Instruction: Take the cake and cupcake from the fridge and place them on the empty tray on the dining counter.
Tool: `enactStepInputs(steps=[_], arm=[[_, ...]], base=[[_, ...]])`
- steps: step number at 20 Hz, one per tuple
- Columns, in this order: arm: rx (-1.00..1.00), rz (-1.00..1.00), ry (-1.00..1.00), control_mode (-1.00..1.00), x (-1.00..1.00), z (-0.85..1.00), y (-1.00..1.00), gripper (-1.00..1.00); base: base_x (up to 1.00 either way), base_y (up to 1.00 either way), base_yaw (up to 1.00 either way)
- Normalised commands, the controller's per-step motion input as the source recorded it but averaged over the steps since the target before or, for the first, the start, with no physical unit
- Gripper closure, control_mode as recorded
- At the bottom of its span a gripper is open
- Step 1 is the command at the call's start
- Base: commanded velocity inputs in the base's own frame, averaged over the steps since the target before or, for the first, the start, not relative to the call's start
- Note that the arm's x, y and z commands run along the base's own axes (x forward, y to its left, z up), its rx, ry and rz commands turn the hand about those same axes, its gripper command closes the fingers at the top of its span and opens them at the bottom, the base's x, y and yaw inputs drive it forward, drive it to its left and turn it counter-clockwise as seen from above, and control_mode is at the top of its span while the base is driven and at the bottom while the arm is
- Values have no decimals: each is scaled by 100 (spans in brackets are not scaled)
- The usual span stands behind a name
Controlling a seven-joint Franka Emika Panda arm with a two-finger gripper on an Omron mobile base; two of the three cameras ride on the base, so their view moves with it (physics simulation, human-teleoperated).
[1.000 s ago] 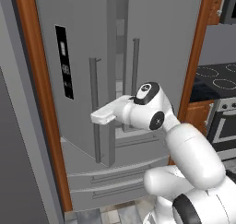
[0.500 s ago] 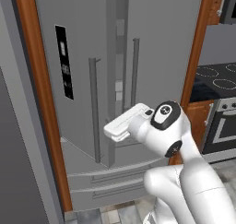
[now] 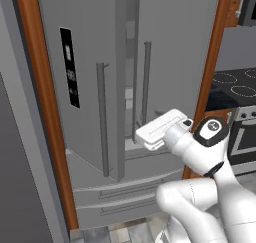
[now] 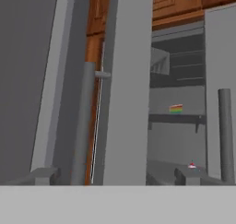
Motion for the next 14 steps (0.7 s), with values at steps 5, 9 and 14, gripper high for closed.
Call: enactStepInputs(steps=[5, 9, 14], arm=[[0, 23, 50, -100, -48, 92, -48, -100], [0, 30, 49, -100, -67, 68, -31, -100], [1, 32, 47, -100, -64, 83, -28, -100]], base=[[0, 0, 0], [0, 0, 0], [0, 0, 0]])
